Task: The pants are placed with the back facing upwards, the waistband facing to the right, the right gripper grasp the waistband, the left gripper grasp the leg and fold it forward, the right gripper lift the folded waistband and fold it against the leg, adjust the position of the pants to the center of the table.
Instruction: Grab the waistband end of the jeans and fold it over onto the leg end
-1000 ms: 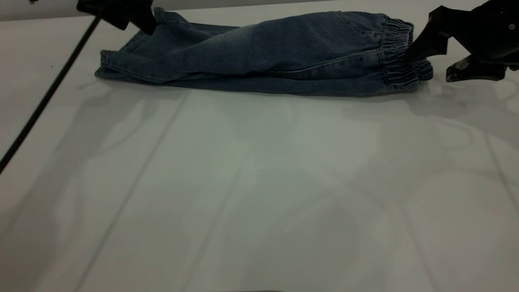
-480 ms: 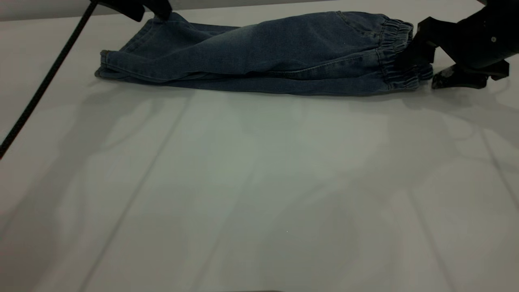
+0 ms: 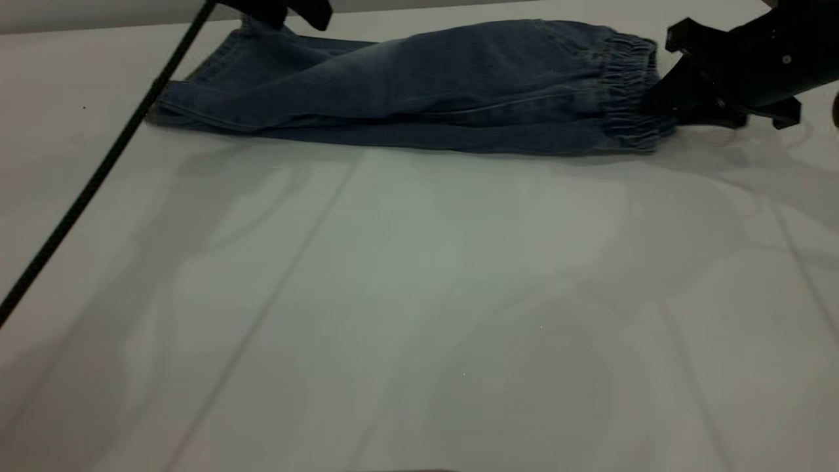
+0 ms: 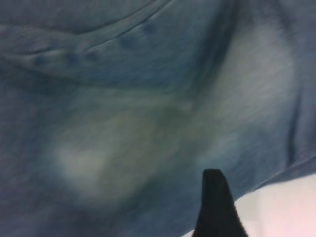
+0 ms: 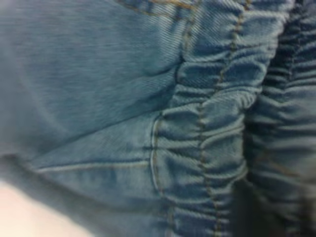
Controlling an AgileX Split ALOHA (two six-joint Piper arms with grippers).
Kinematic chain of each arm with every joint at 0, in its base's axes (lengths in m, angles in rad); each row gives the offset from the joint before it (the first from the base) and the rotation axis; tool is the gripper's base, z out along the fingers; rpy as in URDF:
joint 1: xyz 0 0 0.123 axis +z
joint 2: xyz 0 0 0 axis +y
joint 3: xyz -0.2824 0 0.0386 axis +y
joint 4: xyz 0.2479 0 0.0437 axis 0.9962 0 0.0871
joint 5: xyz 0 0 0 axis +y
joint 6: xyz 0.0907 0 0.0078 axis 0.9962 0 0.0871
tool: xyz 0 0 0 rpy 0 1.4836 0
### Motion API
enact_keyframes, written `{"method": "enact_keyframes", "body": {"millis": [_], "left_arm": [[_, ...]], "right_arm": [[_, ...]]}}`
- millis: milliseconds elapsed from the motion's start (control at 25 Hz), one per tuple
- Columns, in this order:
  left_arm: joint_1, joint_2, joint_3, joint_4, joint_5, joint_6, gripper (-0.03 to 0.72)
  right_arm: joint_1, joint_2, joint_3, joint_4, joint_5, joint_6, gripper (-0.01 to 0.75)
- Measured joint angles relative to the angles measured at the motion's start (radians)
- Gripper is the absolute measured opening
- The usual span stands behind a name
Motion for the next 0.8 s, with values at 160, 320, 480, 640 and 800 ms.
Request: {"method": "enact_keyframes", "body": {"millis": [160, 320, 480, 640, 800], "left_arm": [[-0.040, 0.047, 0.000, -0.008, -0.072, 0.000, 0.427], [-0.084, 0.114, -0.001, -0.013, -0.130, 0.000, 0.427], [-0.121, 0.176, -0.012, -0.014, -0.184, -0.001, 0.427], [-0.151, 0.227, -0.044, -0.015, -0.200, -0.001, 0.427], [-0.187, 0.263, -0.076, -0.040, -0.200, -0.001, 0.427]], "right_arm": [[-0.003, 0.000, 0.000, -0.031, 0.076, 0.008, 0.033], [-0.033, -0.039, 0.000, -0.089, 0.139, 0.057, 0.033], [-0.061, -0.111, 0.000, -0.153, 0.198, 0.109, 0.033], [-0.062, -0.175, 0.000, -0.198, 0.239, 0.140, 0.033], [-0.062, -0.244, 0.000, -0.225, 0.258, 0.157, 0.033]]}}
